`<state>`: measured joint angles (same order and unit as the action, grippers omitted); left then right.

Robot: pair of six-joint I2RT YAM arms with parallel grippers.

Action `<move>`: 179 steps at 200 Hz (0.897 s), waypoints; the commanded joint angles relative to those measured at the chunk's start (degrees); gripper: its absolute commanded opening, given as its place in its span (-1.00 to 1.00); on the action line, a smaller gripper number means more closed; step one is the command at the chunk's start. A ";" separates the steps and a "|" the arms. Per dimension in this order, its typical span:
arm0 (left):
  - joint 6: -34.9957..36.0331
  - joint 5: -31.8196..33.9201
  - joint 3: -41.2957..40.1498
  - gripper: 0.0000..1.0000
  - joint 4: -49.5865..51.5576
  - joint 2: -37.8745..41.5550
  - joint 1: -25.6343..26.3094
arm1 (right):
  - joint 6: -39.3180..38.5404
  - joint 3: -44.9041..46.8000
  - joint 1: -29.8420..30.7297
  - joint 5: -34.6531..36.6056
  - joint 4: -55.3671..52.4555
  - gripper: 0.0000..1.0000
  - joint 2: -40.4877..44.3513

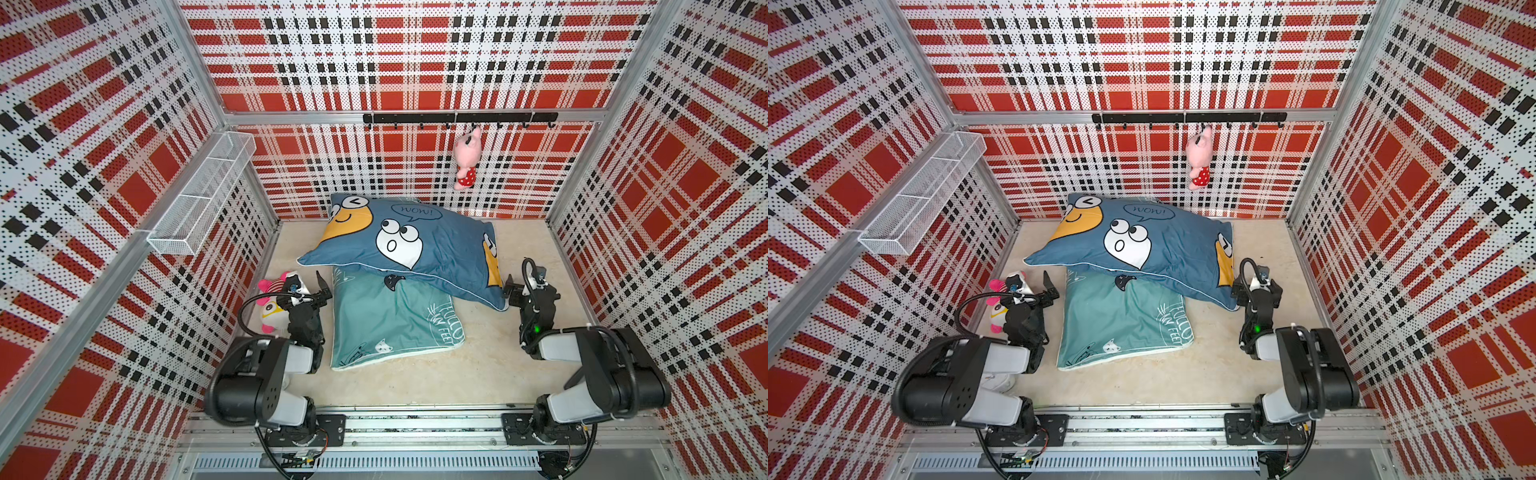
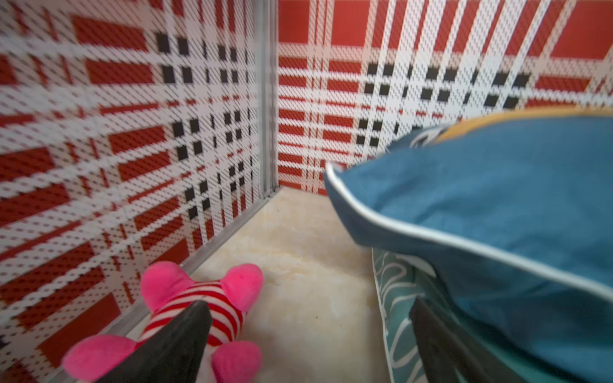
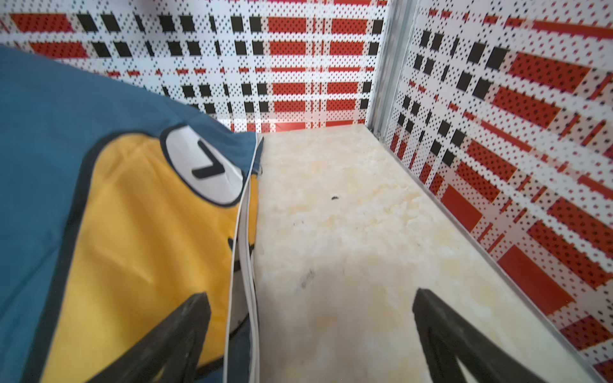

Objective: Zip up pillowcases
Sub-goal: Pick up the pillowcase from the pillowcase.

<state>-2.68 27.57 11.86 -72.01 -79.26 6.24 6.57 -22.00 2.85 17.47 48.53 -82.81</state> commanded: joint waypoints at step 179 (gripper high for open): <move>-65.95 6.01 30.94 0.96 37.20 -3.16 42.01 | 11.63 -20.76 -3.02 -25.37 -61.27 1.00 16.27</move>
<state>-62.63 41.01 40.36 -33.06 -79.66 50.72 19.11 -43.51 0.19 -8.23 -11.03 -69.38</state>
